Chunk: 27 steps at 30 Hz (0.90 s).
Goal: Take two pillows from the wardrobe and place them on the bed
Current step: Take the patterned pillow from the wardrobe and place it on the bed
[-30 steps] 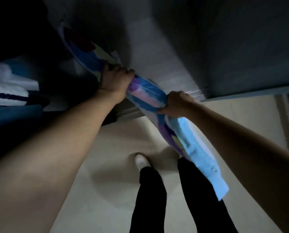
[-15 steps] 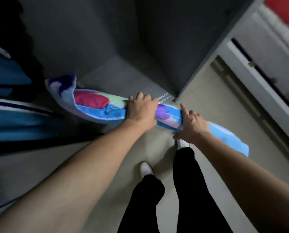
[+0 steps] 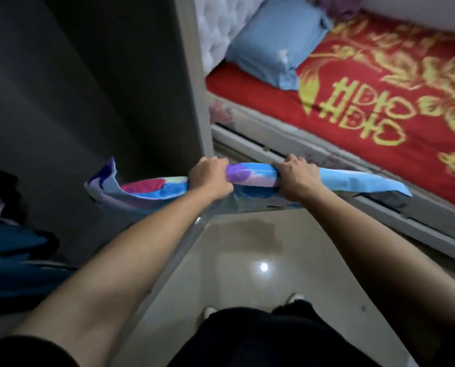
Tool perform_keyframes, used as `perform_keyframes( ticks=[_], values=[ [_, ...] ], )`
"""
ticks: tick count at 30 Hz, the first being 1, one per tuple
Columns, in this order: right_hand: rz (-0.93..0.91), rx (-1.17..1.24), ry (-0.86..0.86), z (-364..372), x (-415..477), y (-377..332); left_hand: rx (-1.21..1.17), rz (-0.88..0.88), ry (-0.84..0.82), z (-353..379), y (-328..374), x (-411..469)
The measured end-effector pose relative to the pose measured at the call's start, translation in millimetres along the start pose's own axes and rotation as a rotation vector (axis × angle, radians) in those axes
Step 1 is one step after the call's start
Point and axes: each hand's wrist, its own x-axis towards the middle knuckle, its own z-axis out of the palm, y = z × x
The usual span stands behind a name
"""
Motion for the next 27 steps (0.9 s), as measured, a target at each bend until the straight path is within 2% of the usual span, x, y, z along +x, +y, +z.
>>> perform_keyframes(
  ticks=[8,15,20,27],
  values=[
    [0.066,-0.062,0.214,-76.6,-13.3,149.6,-0.111,0.076,0.145,-37.2,156.8,54.3],
    [0.03,-0.1,0.38,-117.0,15.8,266.8,0.009,0.191,0.285,-52.5,259.7,111.9],
    [-0.017,-0.091,0.41,-148.5,56.8,288.6,0.033,0.175,0.403,-74.0,275.2,154.1],
    [-0.023,-0.093,0.42,-179.8,156.4,282.9,0.025,0.152,0.469,-88.9,251.0,255.7]
  ],
)
